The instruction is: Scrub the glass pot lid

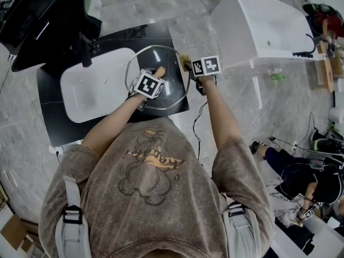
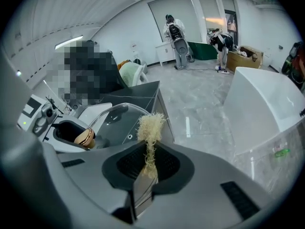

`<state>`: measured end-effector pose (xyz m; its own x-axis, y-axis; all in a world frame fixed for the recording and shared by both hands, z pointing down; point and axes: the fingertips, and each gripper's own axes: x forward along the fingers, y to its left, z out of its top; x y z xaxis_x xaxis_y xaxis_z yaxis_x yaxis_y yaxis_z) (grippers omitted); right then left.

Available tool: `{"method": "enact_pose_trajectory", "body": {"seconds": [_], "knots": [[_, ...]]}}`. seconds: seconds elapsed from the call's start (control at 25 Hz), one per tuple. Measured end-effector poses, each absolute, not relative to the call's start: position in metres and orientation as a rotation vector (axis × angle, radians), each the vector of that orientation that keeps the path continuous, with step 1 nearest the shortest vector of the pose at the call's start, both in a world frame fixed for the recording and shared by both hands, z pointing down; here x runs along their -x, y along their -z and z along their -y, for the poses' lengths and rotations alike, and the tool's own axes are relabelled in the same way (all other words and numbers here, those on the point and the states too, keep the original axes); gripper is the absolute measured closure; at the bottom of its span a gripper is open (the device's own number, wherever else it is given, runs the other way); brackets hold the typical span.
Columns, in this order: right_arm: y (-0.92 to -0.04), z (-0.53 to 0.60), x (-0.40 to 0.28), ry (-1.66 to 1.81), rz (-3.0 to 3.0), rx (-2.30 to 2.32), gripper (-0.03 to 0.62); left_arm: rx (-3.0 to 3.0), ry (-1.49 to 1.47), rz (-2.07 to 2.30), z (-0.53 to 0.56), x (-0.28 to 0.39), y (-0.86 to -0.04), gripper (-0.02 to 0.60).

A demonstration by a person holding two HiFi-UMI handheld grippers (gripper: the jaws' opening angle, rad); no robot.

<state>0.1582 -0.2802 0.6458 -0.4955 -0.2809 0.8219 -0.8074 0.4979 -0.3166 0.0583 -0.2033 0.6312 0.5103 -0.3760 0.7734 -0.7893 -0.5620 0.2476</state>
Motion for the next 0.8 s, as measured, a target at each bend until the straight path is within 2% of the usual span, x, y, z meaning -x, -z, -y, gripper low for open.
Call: {"method": "enact_pose_trajectory", "body": {"seconds": [0.8], "knots": [[-0.645, 0.326, -0.094, -0.853, 2.014, -0.744, 0.546, -2.214, -0.858, 0.987, 0.215, -0.062, -0.626, 0.396]]}}
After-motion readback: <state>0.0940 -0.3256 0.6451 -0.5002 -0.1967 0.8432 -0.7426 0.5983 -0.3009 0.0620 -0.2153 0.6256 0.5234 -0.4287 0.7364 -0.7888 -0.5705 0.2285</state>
